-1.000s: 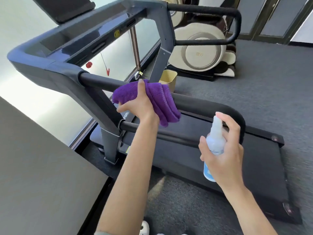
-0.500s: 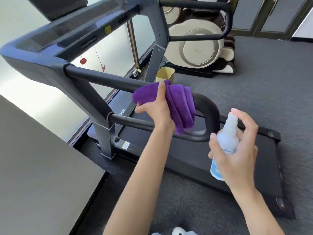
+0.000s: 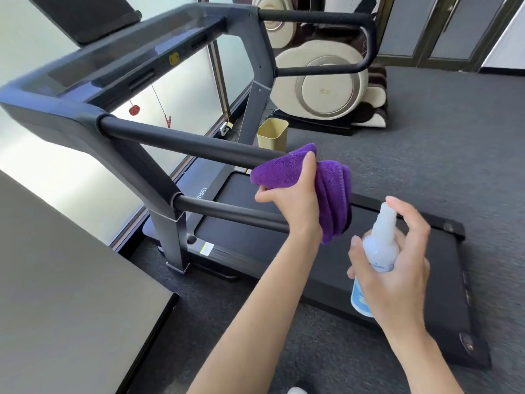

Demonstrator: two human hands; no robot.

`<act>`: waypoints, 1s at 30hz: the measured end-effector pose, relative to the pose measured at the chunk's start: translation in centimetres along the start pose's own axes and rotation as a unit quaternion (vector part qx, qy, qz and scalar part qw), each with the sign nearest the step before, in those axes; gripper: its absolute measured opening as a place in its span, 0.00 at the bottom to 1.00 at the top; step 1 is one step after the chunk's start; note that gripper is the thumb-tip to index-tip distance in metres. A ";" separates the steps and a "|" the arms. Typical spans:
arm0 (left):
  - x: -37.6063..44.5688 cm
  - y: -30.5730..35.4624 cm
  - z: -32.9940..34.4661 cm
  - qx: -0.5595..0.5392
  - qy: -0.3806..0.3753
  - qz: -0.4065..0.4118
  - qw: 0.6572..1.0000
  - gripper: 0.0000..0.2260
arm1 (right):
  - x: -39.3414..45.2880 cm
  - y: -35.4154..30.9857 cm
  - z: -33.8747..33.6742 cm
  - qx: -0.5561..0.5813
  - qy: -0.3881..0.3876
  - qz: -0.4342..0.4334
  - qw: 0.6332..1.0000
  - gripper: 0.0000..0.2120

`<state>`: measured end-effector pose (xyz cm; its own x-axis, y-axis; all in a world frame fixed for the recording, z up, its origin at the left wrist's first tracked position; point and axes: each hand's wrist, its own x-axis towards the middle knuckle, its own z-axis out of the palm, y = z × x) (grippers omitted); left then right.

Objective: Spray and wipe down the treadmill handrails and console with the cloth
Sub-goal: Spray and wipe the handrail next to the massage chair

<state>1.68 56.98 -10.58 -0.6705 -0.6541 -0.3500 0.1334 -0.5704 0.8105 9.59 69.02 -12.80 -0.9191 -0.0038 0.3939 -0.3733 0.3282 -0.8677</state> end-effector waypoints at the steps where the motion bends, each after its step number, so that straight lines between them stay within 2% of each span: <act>1: -0.7 -0.8 0.4 0.019 -0.006 0.005 1.000 0.35 | -0.2 0.1 -0.2 -0.004 0.002 0.001 1.000 0.27; 3: -1.9 -2.5 0.6 0.087 -0.016 0.029 0.996 0.34 | -0.5 0.3 -0.4 -0.011 0.004 0.002 1.000 0.26; 5: -2.0 -3.3 0.1 0.106 -0.038 0.055 0.992 0.33 | -0.7 0.3 -0.5 -0.019 0.009 0.005 1.000 0.26; 10: 0.0 -2.6 -1.5 0.005 -0.056 0.077 0.995 0.29 | -1.0 0.3 -0.1 -0.026 0.019 0.007 0.999 0.26; 12: -0.2 -3.4 -1.4 0.076 -0.101 0.091 0.988 0.27 | -1.2 0.3 0.3 -0.030 0.021 0.004 0.999 0.26; 14: -0.4 -4.2 -2.1 0.177 -0.160 0.113 0.965 0.28 | -1.5 0.1 0.9 -0.034 0.015 0.005 0.999 0.26; 17: 1.2 -4.0 -4.8 0.209 -0.207 0.148 0.944 0.26 | -2.1 -0.3 2.3 -0.043 0.002 0.008 0.999 0.26; 19: 2.7 -3.2 -7.7 0.181 -0.185 0.156 0.953 0.24 | -2.3 -0.7 3.4 -0.047 -0.005 0.004 0.999 0.26; 23: 6.1 -1.3 -15.2 0.108 -0.038 0.103 0.988 0.23 | -2.6 -1.8 5.6 -0.046 -0.019 -0.003 0.999 0.28; 27: 9.0 0.1 -21.3 0.096 0.080 0.103 0.987 0.19 | -2.8 -2.8 8.2 -0.044 -0.039 -0.007 0.998 0.28; 30: 10.4 0.2 -23.3 0.093 0.104 0.117 0.983 0.20 | -3.1 -3.5 10.0 -0.050 -0.052 -0.011 0.997 0.28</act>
<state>11.75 38.46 -25.04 -0.4714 -0.8549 -0.2165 0.1169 -0.3039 0.9455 12.46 58.40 -13.99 -0.9205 -0.1080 0.3756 -0.3848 0.4187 -0.8226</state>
